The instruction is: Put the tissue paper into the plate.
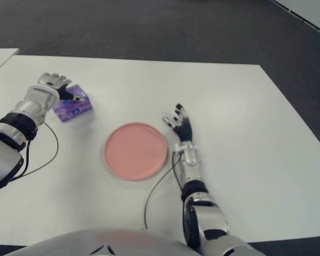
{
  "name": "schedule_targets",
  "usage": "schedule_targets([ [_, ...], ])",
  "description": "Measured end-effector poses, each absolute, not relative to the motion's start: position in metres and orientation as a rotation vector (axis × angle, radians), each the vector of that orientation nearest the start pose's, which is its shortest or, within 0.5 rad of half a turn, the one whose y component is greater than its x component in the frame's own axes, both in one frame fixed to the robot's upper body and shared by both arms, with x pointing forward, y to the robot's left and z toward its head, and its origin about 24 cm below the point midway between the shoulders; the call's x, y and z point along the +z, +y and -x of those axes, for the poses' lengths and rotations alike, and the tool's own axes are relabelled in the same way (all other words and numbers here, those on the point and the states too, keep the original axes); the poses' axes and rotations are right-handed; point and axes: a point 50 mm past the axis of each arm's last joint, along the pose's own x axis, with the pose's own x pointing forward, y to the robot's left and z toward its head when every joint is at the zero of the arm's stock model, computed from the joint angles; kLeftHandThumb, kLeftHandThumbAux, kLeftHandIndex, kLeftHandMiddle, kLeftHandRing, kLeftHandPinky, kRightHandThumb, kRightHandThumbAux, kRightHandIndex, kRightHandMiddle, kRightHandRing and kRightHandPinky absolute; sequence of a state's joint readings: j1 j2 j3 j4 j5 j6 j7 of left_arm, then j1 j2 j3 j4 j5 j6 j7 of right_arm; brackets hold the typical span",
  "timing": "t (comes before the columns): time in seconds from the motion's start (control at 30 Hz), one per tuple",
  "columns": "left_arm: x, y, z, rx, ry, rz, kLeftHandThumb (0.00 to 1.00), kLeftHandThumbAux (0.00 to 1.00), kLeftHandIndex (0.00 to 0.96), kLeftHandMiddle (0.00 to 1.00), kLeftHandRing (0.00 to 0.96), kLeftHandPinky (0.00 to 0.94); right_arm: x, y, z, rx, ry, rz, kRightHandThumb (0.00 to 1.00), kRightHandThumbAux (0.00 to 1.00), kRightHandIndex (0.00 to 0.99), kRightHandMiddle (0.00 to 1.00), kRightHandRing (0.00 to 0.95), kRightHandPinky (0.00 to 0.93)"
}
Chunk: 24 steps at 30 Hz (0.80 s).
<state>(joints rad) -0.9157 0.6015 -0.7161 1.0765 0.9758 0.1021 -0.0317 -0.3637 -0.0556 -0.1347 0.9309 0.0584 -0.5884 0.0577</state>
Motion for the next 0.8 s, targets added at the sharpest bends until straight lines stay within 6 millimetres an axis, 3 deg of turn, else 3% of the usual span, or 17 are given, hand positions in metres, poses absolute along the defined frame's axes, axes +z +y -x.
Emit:
schedule_targets([
  [0.8, 0.086, 0.258, -0.378, -0.167, 0.352, -1.990, 0.108, 0.087, 0.000, 0.000, 0.000, 0.000, -0.013, -0.169, -0.294, 0.002, -0.014, -0.027, 0.046, 0.717, 0.000, 0.000, 0.000, 0.004],
])
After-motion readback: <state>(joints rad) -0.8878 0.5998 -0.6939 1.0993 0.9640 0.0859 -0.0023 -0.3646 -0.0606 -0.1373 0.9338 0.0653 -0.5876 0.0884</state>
